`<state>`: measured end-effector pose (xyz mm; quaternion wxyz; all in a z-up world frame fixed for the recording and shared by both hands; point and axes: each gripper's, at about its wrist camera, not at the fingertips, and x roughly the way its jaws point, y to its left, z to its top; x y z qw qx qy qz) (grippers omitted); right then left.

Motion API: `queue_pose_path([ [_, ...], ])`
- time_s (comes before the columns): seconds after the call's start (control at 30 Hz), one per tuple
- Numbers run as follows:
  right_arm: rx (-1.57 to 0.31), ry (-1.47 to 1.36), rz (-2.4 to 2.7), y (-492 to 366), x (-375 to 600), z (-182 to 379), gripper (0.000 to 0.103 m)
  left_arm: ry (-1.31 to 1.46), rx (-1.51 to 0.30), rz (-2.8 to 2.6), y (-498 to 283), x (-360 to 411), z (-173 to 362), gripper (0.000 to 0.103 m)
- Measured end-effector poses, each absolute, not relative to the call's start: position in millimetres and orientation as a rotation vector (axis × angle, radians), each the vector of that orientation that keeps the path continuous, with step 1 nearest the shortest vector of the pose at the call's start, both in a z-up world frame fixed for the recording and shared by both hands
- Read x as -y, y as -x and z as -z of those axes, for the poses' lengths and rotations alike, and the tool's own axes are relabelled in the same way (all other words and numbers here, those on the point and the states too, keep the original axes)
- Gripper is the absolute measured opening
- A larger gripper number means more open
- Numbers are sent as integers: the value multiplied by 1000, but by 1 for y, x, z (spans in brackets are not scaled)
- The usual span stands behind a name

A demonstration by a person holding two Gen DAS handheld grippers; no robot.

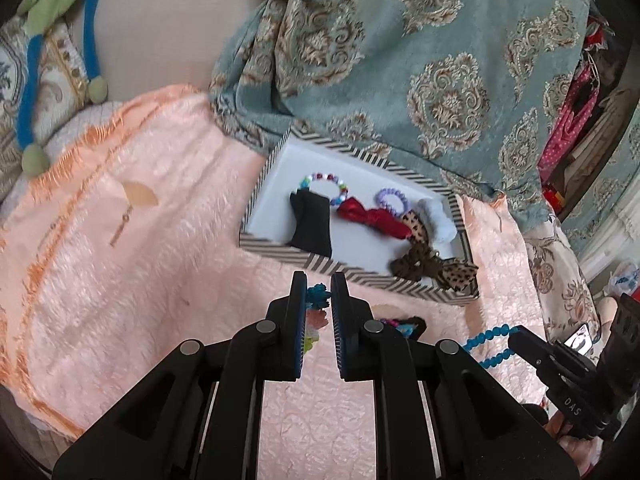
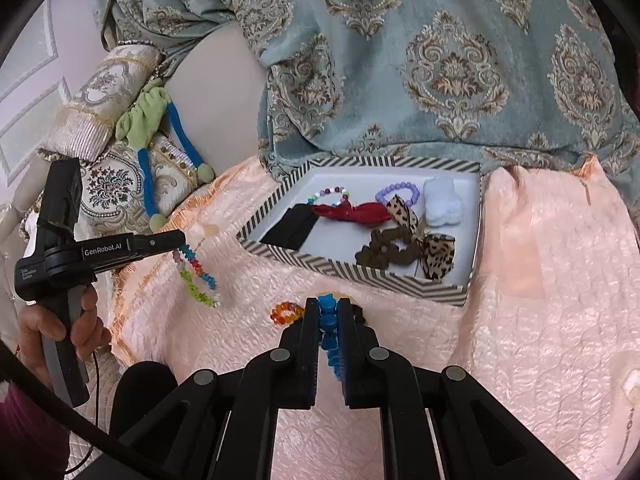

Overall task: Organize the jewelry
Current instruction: 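Carry both bead strands over the tray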

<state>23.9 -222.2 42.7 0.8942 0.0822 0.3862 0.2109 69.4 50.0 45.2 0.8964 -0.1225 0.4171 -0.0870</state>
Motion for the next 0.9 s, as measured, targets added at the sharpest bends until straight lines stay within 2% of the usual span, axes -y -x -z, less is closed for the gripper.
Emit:
queue_pose_path([
  [0.9, -780, -149, -402, -70, 241, -56, 8, 129, -846, 219, -130, 13, -66, 11],
])
